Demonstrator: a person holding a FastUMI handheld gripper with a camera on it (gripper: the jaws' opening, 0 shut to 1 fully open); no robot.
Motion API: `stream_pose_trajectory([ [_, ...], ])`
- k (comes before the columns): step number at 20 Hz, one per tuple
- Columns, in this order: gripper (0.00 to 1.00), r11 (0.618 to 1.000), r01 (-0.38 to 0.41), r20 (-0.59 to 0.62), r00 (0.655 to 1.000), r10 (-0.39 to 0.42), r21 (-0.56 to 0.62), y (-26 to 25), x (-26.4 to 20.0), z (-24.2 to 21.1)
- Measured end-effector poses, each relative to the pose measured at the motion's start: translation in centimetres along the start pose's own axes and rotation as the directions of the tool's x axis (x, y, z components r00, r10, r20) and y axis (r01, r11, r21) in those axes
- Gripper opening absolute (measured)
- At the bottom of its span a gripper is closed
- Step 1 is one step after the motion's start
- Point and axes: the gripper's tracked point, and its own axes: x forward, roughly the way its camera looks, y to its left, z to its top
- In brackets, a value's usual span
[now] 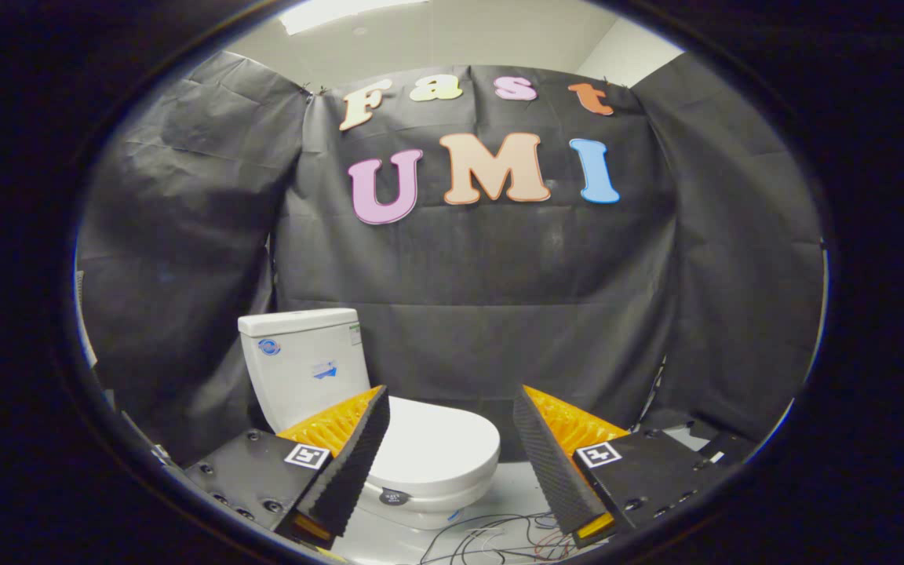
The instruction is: Open the toilet lid.
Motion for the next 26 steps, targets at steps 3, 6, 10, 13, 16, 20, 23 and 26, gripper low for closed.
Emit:
stream_pose_trajectory([
  [3,0.98,1.0,-0.006,-0.045,0.999,0.006,-0.003,0.4,2.5,-0.9],
  [6,0.98,0.999,-0.034,-0.108,0.994,0.031,-0.024,1.4,4.7,-2.5],
  [10,0.97,0.995,-0.091,-0.128,0.988,0.087,-0.028,4.1,7.7,-2.5],
  [13,0.95,0.996,-0.078,-0.1,0.992,0.081,0.032,6.2,9.9,-2.5],
  [16,0.94,0.985,-0.019,-0.039,0.999,0.026,0.172,7.9,11.6,-3.1],
  [20,0.91,0.911,0.106,0.022,0.992,-0.125,0.399,8.7,12.4,-5.2],
  [23,0.91,0.792,0.217,-0.008,0.966,-0.259,0.57,8.5,11.6,-8.7],
  [26,0.9,0.677,0.316,-0.091,0.934,-0.346,0.665,8.7,10.1,-13.2],
])
